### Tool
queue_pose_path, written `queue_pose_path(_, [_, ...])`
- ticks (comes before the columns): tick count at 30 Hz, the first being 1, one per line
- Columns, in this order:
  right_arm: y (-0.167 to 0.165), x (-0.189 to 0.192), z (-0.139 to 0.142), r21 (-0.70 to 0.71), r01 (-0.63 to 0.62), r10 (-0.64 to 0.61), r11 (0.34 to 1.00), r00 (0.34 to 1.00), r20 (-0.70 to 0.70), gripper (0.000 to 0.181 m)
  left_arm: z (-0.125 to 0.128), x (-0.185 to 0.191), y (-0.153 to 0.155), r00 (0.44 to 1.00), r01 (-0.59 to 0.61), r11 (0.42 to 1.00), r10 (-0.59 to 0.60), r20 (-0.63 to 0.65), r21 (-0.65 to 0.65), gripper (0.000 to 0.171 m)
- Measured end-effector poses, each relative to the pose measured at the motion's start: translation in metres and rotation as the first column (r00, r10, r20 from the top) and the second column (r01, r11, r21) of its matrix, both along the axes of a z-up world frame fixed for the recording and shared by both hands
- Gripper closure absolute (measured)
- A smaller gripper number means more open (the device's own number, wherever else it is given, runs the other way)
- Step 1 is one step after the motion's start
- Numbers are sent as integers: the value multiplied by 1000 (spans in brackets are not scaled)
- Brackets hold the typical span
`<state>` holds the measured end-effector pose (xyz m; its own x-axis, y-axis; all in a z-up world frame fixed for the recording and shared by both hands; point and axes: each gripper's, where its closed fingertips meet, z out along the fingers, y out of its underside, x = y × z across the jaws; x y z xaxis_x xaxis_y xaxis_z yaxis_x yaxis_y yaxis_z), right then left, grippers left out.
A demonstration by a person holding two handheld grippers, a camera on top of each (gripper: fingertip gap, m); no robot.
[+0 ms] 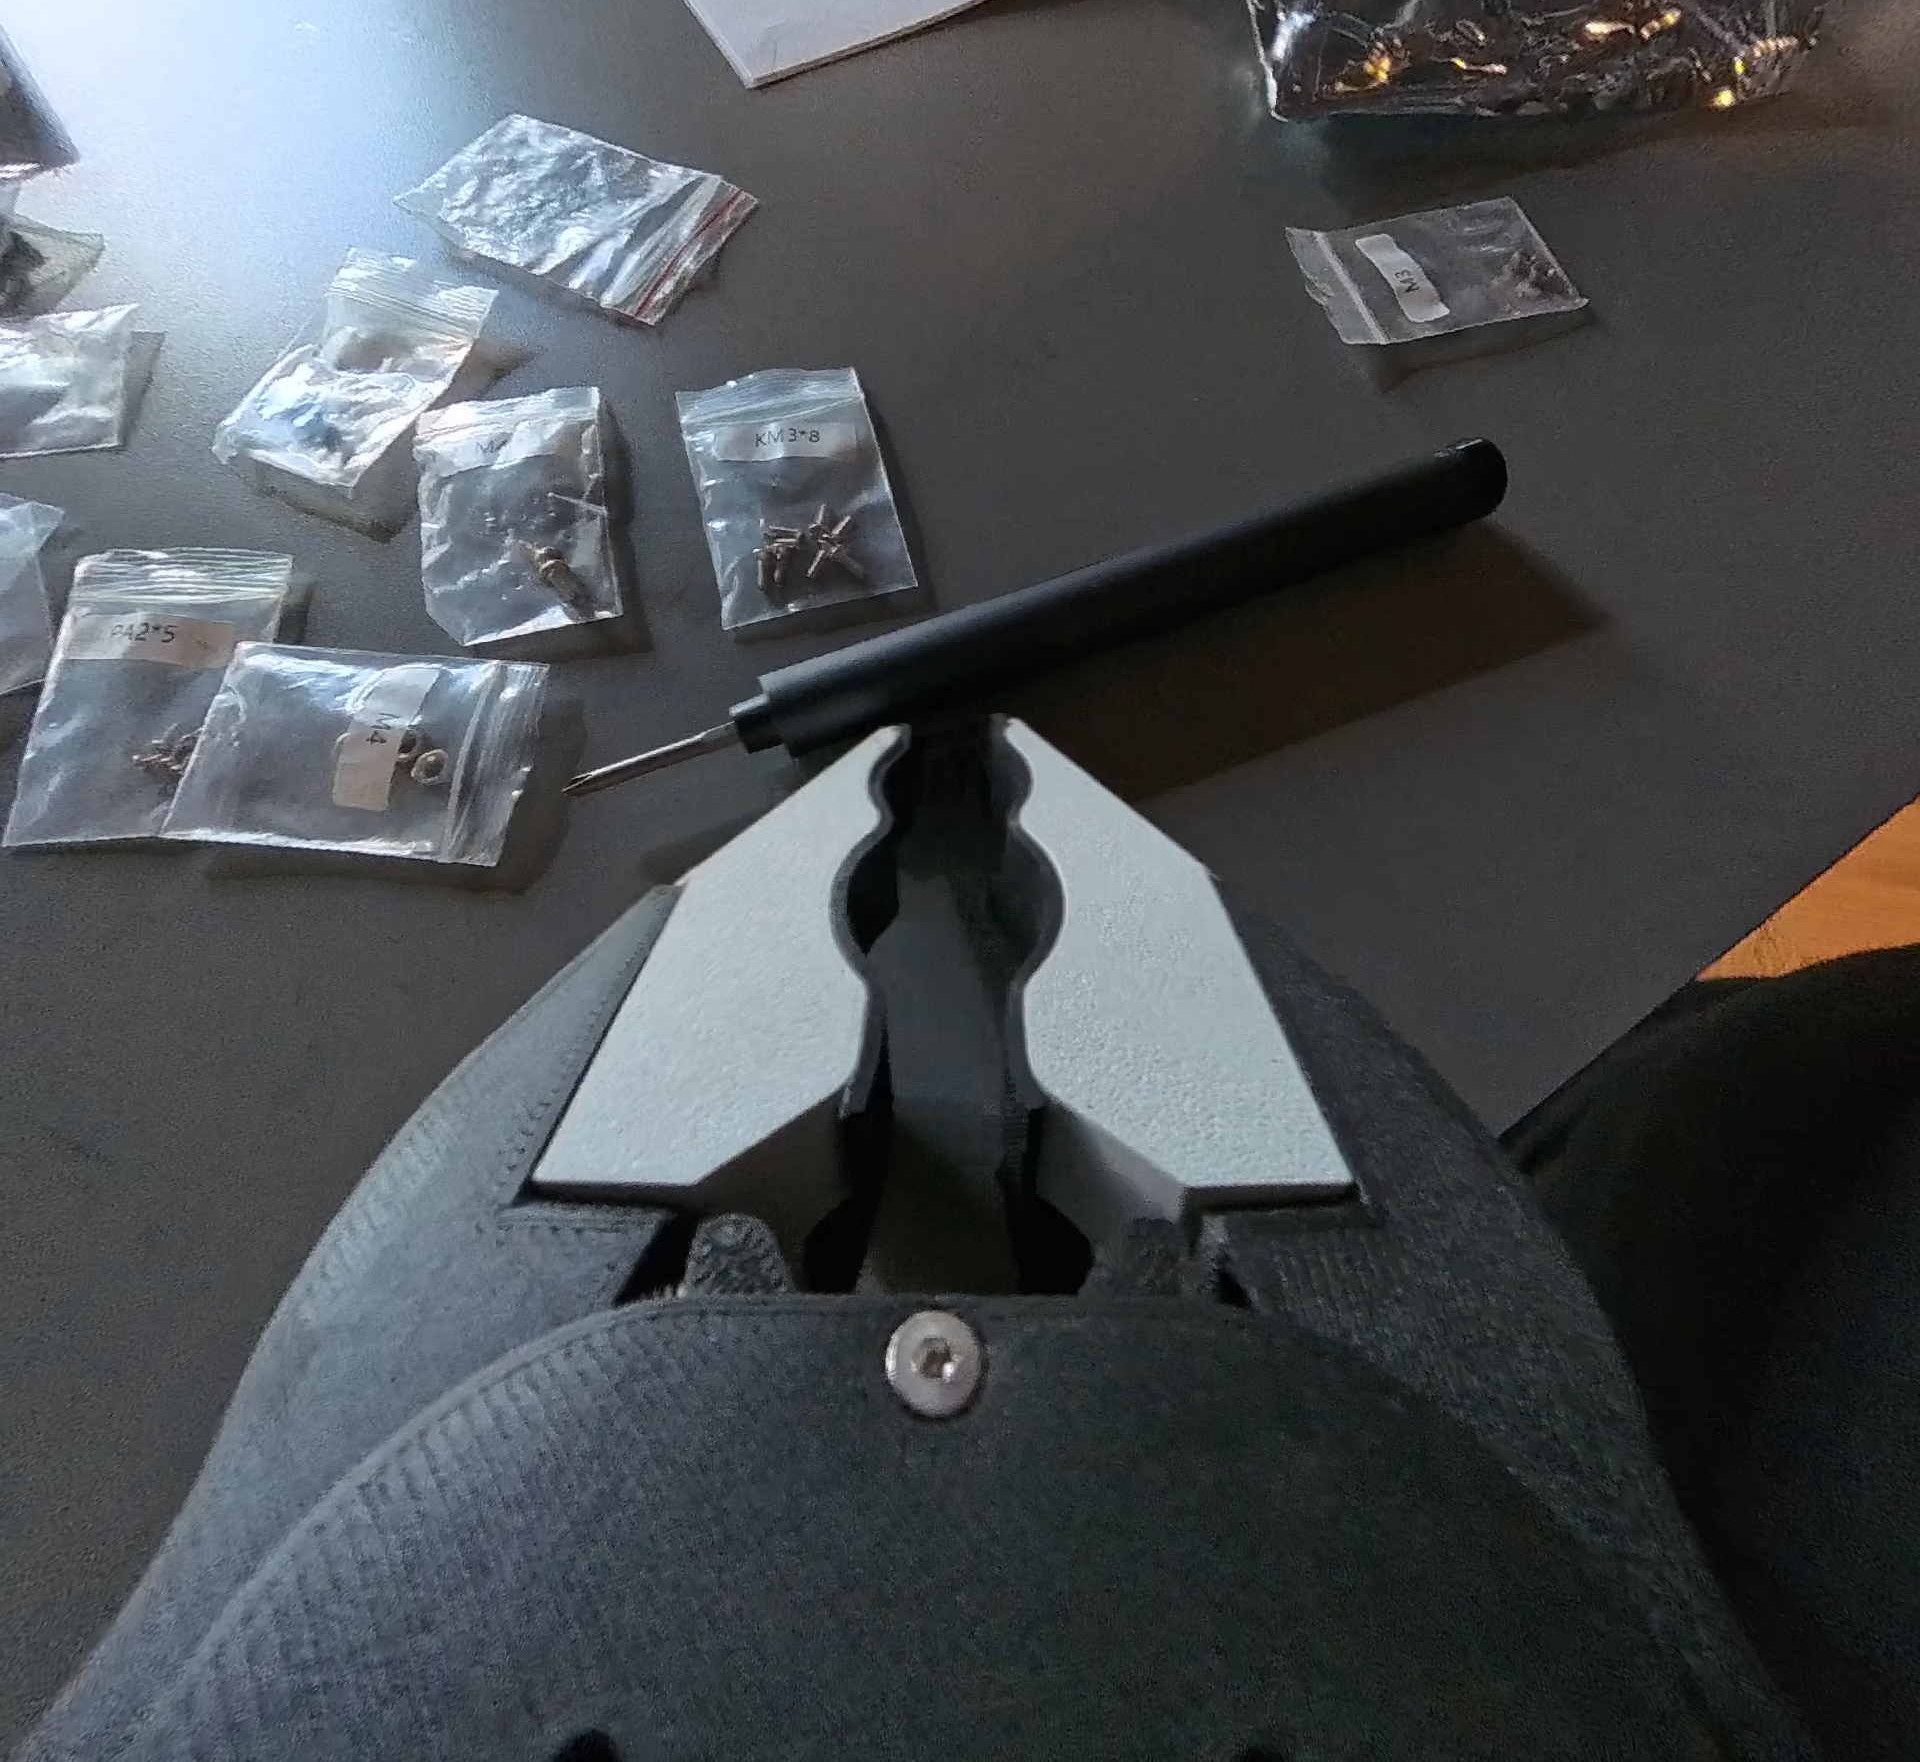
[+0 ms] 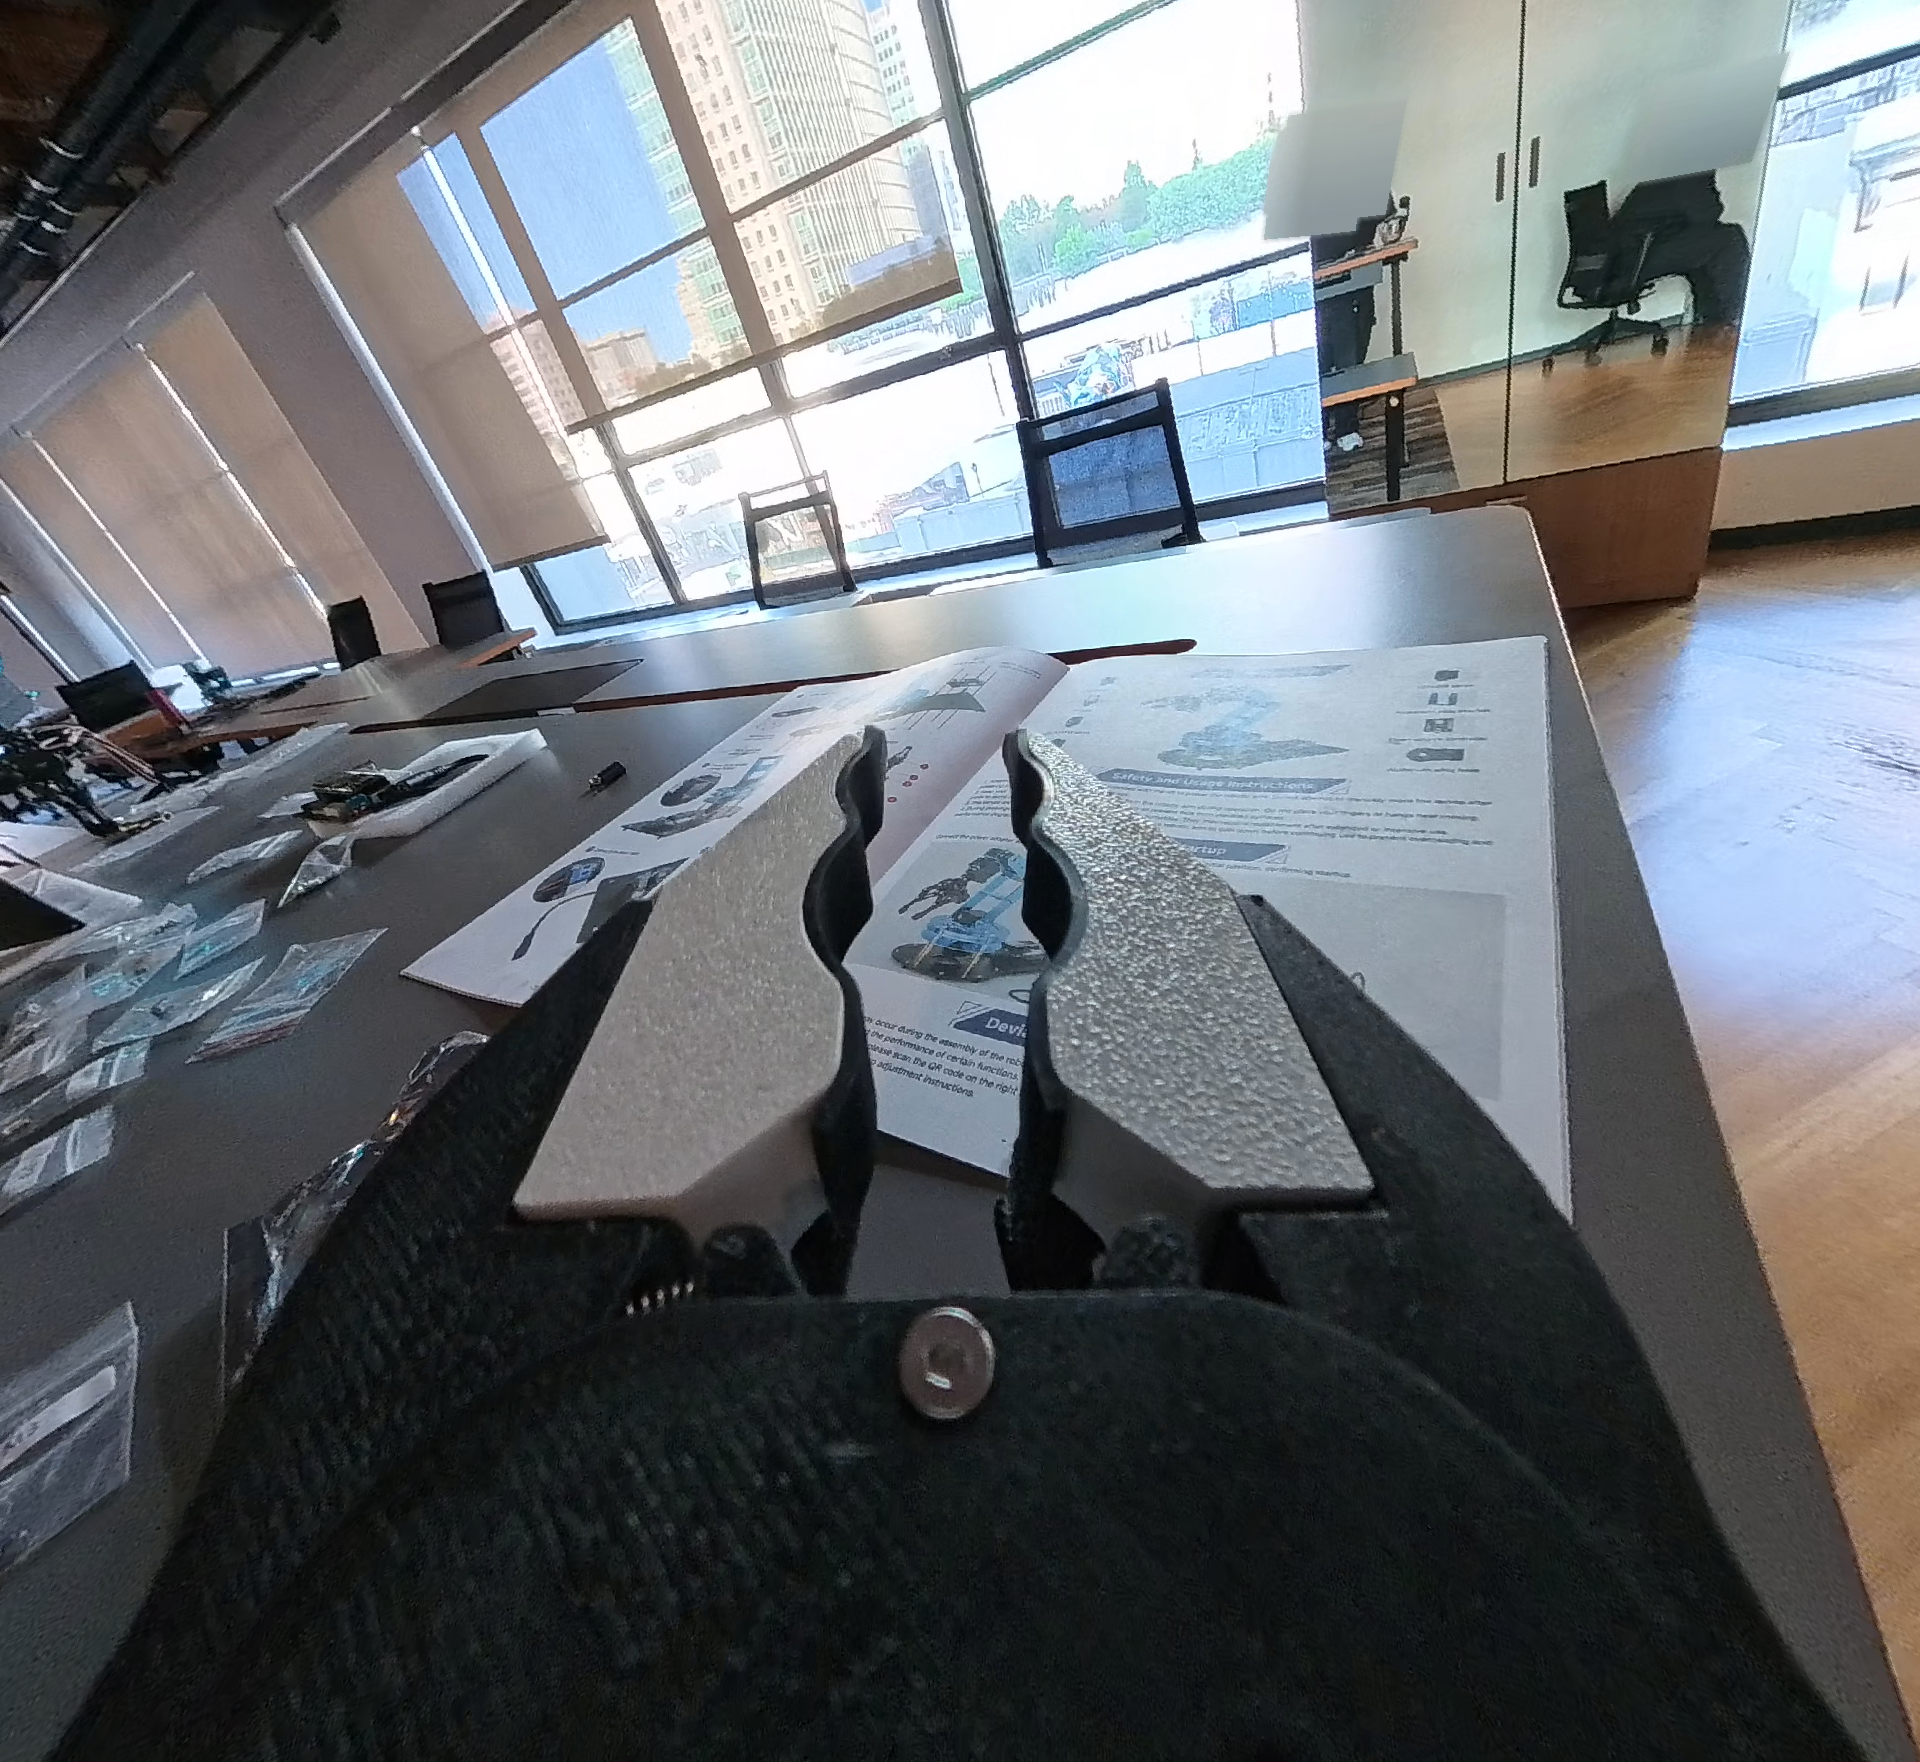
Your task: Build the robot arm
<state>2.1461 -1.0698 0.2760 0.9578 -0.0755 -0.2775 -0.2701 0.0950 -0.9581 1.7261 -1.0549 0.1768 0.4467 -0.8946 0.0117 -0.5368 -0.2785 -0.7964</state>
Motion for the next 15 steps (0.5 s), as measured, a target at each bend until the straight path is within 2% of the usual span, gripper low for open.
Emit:
queue_pose_path(2, [-2, 2, 1, 7, 10, -10, 1000, 1000, 2, 160, 12, -2, 1, 996, -13, 1000, 11, 84, 16, 149])
queue_pose_path(5, [-10, 3, 9, 42, 41, -43, 998, 998, 40, 162, 53, -16, 4, 960, -53, 995, 28, 279, 81, 147])
queue_pose_path(7, [-14, 2, 11, 40, 53, -56, 998, 997, 58, 163, 78, -39, 11, 935, -98, 988, 50, 350, 119, 140])
queue_pose_path(12, [-21, -10, 16, -3, 90, -89, 996, 986, 140, 162, 135, -128, 47, 904, -213, 964, 132, 407, 160, 127])
queue_pose_path(15, [-13, -50, 25, -46, 57, -47, 997, 979, 198, 162, 174, -202, 81, 886, -251, 954, 159, 436, 163, 128])
